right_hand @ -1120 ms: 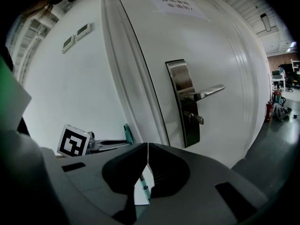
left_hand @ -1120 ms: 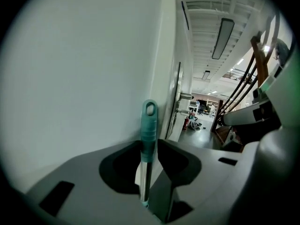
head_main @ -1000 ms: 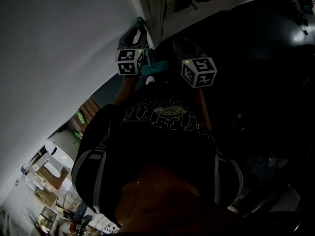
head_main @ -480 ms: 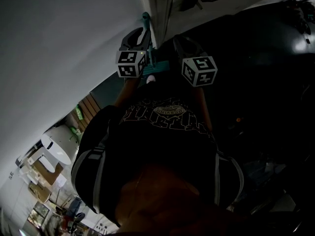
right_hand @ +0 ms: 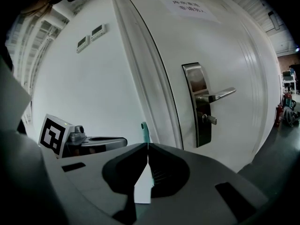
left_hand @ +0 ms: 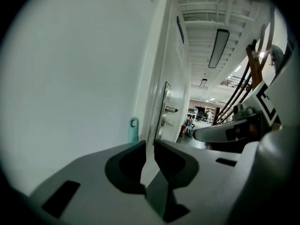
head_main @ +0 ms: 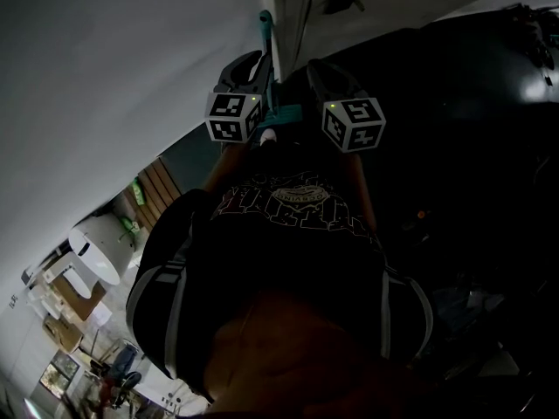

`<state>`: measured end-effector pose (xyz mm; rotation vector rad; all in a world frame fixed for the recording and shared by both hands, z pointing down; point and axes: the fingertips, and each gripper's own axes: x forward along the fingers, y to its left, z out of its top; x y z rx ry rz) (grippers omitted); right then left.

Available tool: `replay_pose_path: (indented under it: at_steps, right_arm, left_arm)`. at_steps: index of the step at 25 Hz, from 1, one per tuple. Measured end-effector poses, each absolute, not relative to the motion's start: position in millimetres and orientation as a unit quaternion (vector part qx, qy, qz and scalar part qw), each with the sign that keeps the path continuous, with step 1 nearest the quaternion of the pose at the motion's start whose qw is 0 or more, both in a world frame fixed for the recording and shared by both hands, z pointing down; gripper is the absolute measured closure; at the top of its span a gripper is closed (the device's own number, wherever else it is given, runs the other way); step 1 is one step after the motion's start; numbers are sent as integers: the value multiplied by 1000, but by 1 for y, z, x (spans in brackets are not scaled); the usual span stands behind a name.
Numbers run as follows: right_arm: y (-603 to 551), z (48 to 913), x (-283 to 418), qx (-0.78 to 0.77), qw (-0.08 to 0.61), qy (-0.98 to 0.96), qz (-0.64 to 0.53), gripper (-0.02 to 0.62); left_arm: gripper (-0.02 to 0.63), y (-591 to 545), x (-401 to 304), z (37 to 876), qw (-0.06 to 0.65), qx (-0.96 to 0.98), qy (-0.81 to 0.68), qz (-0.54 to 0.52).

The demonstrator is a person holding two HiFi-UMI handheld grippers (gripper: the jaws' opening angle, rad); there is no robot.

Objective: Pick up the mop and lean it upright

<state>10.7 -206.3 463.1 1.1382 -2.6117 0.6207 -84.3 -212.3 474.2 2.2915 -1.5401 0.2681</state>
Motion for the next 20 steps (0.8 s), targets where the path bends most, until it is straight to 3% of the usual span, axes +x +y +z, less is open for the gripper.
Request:
replay_pose_path:
  at_steps: [20]
  right_arm:
    - [-162,455,-12,357,114,-906,196,575]
  left_arm:
    - [558,-147,-92,452,183,810,-554,65]
